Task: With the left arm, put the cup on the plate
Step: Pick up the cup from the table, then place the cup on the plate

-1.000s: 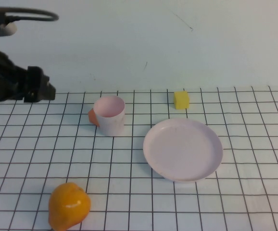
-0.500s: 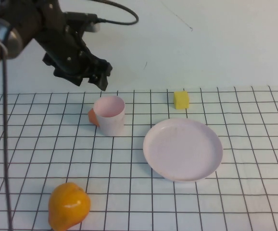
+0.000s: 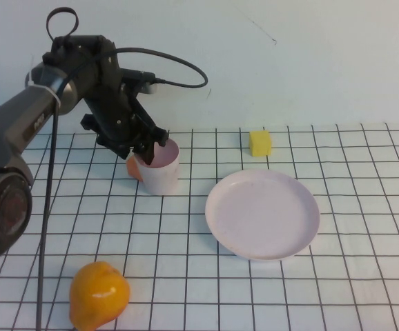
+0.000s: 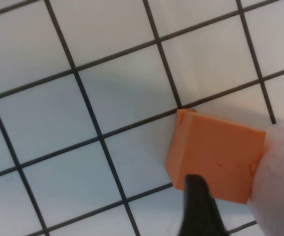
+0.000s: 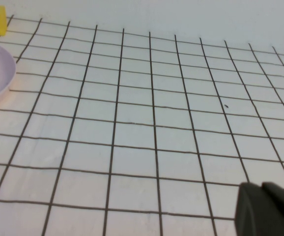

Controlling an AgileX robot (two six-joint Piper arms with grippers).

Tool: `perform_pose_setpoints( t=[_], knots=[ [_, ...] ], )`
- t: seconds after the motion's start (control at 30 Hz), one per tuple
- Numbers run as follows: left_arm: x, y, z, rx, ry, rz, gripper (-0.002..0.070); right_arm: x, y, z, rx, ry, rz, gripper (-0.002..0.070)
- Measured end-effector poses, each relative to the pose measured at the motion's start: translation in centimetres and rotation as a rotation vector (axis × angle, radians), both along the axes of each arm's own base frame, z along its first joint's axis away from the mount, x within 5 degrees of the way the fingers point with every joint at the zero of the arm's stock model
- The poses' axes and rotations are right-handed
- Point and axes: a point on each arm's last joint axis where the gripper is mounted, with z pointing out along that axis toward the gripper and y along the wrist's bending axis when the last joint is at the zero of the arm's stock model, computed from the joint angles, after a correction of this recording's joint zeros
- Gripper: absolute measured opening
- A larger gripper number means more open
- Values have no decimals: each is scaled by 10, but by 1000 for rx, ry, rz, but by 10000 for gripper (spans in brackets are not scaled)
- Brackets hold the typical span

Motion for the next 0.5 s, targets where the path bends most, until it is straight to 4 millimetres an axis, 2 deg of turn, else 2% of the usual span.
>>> perform_pose_setpoints(
  t=[0.07, 0.13, 0.17, 0.27, 0.37, 0.5],
  knots=[
    [1, 0, -6, 4, 8, -7, 302, 0, 0, 0, 0, 0, 0, -2],
    [2, -1, -8, 1, 7, -16, 146, 0, 0, 0, 0, 0, 0, -2],
    [2, -2, -8, -4, 5, -24, 98, 0, 0, 0, 0, 0, 0, -2],
    [1, -6, -6, -45, 5, -61, 36, 0, 0, 0, 0, 0, 0, -2],
    [-3, -13, 1, -133, 17, -94, 19, 0, 0, 0, 0, 0, 0, -2],
    [-12, -35, 21, -276, 14, -137, 17, 0, 0, 0, 0, 0, 0, -2]
  ],
)
